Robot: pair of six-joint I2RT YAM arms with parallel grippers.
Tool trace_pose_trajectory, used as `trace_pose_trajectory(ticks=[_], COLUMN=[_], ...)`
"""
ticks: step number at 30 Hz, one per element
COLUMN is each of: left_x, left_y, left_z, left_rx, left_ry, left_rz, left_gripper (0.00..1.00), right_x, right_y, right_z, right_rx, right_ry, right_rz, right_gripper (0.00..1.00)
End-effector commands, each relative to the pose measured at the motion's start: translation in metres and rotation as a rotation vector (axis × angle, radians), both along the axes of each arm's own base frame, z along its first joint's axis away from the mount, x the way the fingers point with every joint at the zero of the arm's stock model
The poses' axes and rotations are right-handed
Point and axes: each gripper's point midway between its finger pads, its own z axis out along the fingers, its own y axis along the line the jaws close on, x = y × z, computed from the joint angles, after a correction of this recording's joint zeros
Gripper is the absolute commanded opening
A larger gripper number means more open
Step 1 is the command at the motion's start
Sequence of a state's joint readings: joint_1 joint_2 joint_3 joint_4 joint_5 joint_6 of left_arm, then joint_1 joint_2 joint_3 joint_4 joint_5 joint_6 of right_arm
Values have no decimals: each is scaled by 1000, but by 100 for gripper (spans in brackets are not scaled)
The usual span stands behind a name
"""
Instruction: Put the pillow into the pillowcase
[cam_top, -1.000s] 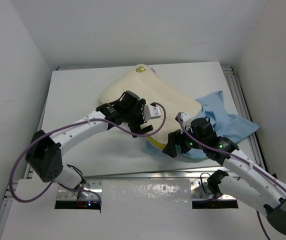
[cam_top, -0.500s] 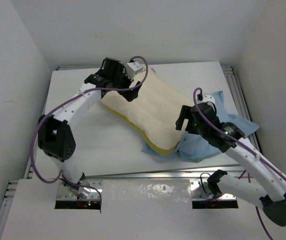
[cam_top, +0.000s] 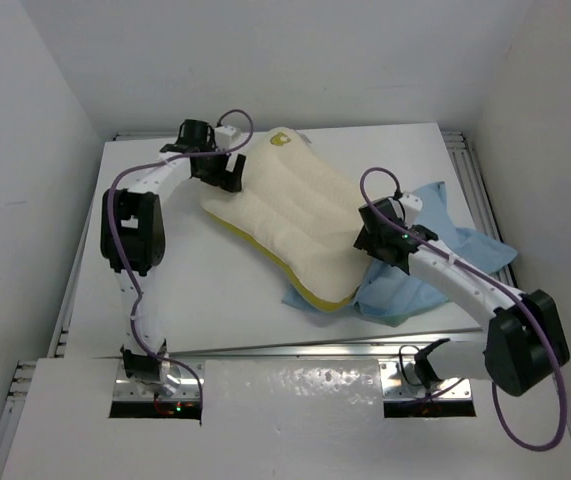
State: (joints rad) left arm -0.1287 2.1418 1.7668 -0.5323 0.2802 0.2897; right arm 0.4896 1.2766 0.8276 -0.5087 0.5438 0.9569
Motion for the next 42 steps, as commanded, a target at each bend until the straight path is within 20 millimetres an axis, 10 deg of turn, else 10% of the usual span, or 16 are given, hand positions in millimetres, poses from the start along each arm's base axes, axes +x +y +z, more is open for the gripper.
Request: trace_pose_trajectory(ticks=[1,8,14,20,24,29,35,38,42], left_x=[-26,-111,-209,-308,-362,-325,-270,-212,-186], left_y=[-31,-25,-13,5,15,18,-58,-96,-127], left_z=[9,-35,-42,-36,-1,52,151,160,175], left_rx=[-58,-56,-36,-3,1,102,-231,-269,-327], left_ry=[-5,172,262,340,347,205,-130,-216,-254], left_rz=[-128,-252,-407,-696,-981,-899,-885,-780,-817], left_gripper=[94,43,16,19,57,75,100,100,100], right_x=[15,30,53,59,35,6,-21,-20,-21], right_y=[11,42,75,131,161,158,143,142,142], right_z=[-9,-30,-22,-27,-33,-37,-44,-38,-31], right_rx=[46,2,-2,77,161,197,163,137,119], right_ry=[-18,48,-6,29,49,-4,-30,-29,-21], right_rz=[23,305,560,921,1104,1137,1197,1221,1265], right_gripper=[65,14,0,0,0,0,0,1,2])
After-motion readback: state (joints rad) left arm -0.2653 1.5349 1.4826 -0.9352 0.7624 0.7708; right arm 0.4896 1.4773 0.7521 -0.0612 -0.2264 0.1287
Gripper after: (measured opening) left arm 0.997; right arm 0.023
